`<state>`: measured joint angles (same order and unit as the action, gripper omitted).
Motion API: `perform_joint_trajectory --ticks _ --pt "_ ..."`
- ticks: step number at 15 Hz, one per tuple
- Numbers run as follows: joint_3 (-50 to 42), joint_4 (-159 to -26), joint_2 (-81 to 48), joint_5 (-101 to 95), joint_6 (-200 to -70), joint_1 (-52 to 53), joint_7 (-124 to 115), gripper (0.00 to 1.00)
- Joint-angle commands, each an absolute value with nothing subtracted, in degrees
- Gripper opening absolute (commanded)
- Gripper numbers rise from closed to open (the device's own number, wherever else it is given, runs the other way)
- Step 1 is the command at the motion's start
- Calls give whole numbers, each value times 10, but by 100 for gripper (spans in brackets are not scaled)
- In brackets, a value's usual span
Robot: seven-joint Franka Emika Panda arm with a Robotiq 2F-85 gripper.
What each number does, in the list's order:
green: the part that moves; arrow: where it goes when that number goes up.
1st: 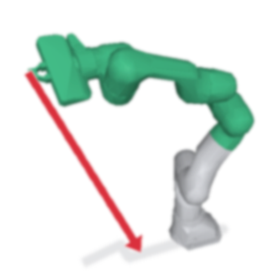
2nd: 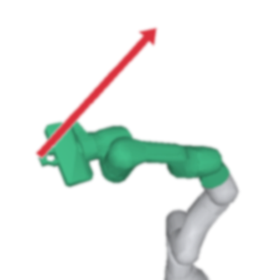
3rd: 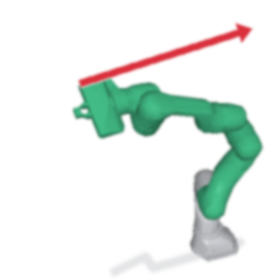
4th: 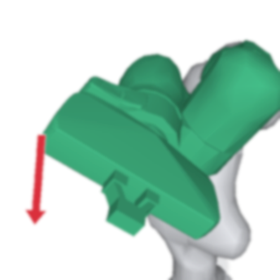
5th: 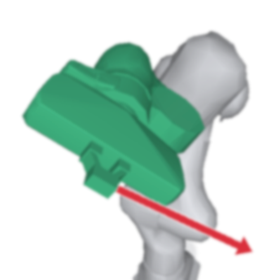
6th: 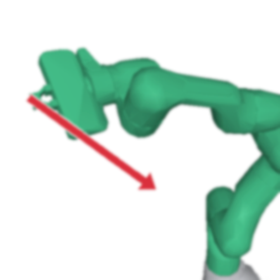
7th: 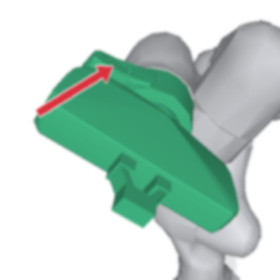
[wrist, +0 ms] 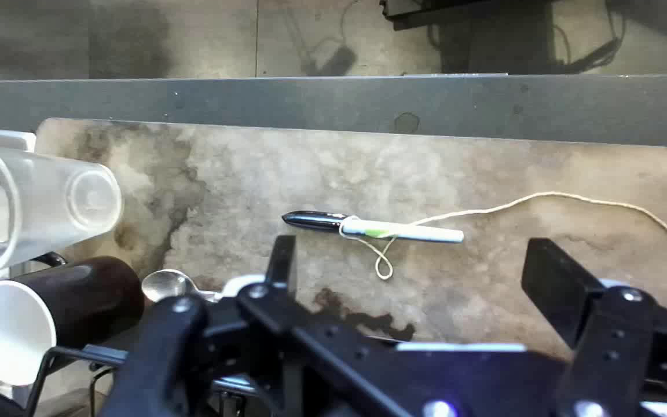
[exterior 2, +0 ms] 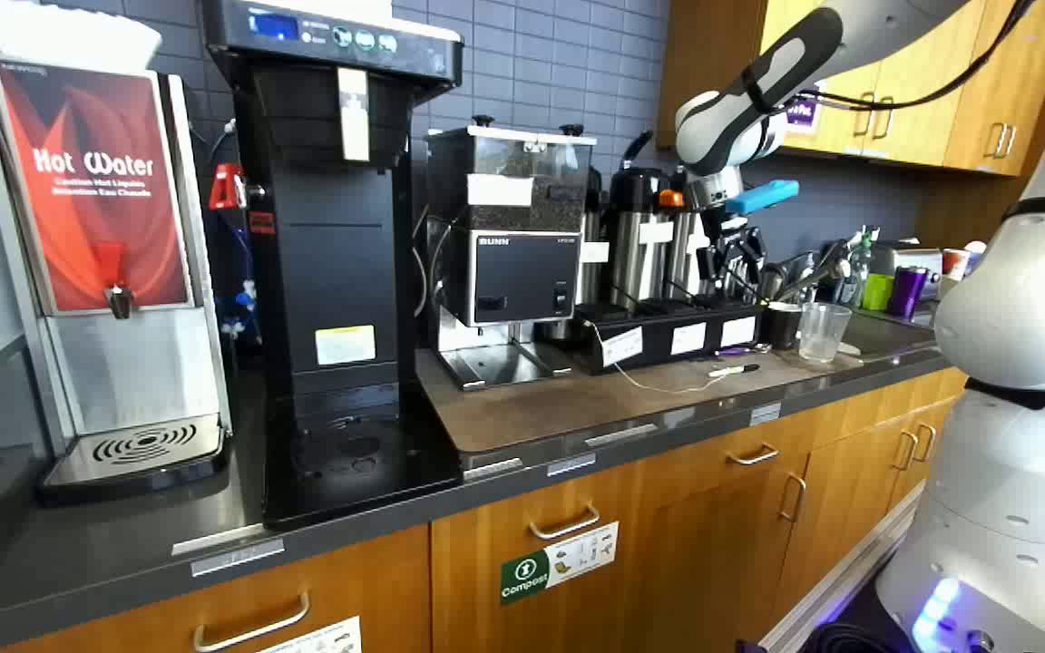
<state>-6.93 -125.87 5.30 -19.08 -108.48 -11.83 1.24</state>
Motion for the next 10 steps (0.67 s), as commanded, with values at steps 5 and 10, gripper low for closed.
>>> perform_joint_trajectory --ticks 5,10 --pt "-77 -1258 53 -189 -1083 -107 13 100" --pt "-74 -1253 60 -178 -1084 -99 15 100"
